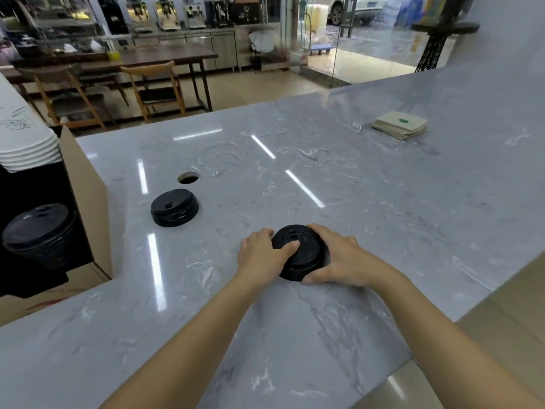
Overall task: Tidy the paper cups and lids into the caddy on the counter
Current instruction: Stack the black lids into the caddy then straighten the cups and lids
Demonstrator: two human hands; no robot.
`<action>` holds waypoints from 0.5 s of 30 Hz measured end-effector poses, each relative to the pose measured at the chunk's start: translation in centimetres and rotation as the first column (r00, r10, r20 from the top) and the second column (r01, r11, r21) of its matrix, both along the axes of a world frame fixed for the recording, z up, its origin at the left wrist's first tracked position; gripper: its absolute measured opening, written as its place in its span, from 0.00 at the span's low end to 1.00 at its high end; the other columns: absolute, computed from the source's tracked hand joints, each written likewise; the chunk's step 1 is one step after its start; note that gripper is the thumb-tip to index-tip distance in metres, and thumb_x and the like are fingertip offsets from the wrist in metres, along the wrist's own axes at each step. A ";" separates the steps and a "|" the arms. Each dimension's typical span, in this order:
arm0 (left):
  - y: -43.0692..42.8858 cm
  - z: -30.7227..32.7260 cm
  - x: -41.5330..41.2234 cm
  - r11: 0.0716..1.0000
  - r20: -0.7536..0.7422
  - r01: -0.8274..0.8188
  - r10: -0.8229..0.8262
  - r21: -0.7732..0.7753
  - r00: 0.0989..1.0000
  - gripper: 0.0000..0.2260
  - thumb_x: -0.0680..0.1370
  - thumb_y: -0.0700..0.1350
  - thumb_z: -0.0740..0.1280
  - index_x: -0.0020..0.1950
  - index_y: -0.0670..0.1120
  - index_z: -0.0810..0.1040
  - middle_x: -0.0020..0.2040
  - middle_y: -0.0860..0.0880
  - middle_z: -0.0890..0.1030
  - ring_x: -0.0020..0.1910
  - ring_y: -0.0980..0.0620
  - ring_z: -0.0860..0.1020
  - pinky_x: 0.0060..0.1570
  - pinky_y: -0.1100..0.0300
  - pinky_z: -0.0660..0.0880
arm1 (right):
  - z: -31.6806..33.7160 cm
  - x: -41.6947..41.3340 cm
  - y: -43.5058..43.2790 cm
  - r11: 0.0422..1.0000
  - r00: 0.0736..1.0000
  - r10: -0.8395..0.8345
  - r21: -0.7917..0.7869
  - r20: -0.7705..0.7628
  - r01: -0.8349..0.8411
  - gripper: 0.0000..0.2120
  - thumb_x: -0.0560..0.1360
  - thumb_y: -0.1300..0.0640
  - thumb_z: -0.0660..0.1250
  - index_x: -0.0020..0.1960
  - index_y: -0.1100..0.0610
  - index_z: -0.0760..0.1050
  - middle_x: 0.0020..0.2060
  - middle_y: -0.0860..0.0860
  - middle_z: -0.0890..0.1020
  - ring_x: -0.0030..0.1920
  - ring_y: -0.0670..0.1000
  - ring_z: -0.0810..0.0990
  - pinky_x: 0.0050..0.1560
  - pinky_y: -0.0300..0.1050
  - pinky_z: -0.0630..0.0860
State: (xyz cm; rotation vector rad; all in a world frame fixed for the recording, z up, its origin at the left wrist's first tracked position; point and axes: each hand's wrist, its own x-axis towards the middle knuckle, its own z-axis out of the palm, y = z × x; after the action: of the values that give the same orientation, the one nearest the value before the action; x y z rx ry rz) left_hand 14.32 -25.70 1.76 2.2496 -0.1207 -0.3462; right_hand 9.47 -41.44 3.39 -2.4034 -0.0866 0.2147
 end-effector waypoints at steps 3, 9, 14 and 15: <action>0.2 0.3 -0.5 0.966 0.069 -0.022 0.005 0.256 0.998 0.27 0.75 0.62 0.61 0.64 0.43 0.74 0.75 0.44 0.60 0.75 0.43 0.54 0.72 0.50 0.55 | -0.3 0.2 0.4 1.000 1.000 0.001 -0.005 -0.012 -0.001 0.38 0.63 0.50 0.75 0.68 0.46 0.60 0.56 0.43 0.75 0.55 0.45 0.68 0.62 0.41 0.55; 1.7 0.5 -0.7 0.986 -0.051 -0.111 0.105 -0.124 0.993 0.28 0.63 0.65 0.67 0.51 0.44 0.78 0.56 0.43 0.79 0.60 0.44 0.75 0.60 0.46 0.74 | -0.7 0.6 1.2 0.988 1.000 -0.012 0.156 0.017 0.009 0.39 0.60 0.52 0.77 0.65 0.42 0.60 0.59 0.45 0.73 0.61 0.48 0.71 0.58 0.42 0.73; 3.3 2.0 -0.3 0.685 -0.335 -0.344 0.152 -0.643 0.930 0.25 0.71 0.38 0.73 0.62 0.43 0.64 0.58 0.41 0.77 0.56 0.43 0.79 0.59 0.44 0.76 | -0.3 2.5 3.6 0.956 0.982 0.029 0.282 0.188 -0.082 0.41 0.61 0.56 0.78 0.62 0.35 0.57 0.65 0.46 0.67 0.65 0.45 0.69 0.63 0.38 0.68; 3.9 2.3 -0.1 0.625 -0.353 -0.372 0.161 -0.687 0.922 0.26 0.71 0.36 0.73 0.64 0.41 0.65 0.59 0.40 0.77 0.57 0.41 0.79 0.60 0.42 0.75 | -0.1 3.0 4.0 0.944 0.984 0.052 0.313 0.169 -0.104 0.42 0.60 0.55 0.78 0.62 0.32 0.57 0.65 0.46 0.66 0.66 0.45 0.68 0.64 0.39 0.68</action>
State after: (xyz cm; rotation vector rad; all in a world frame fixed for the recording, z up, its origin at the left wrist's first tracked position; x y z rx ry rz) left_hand 14.26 -21.78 4.10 1.3458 0.1940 -0.3417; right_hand 12.47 -37.43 3.26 -2.0889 -0.2707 0.0404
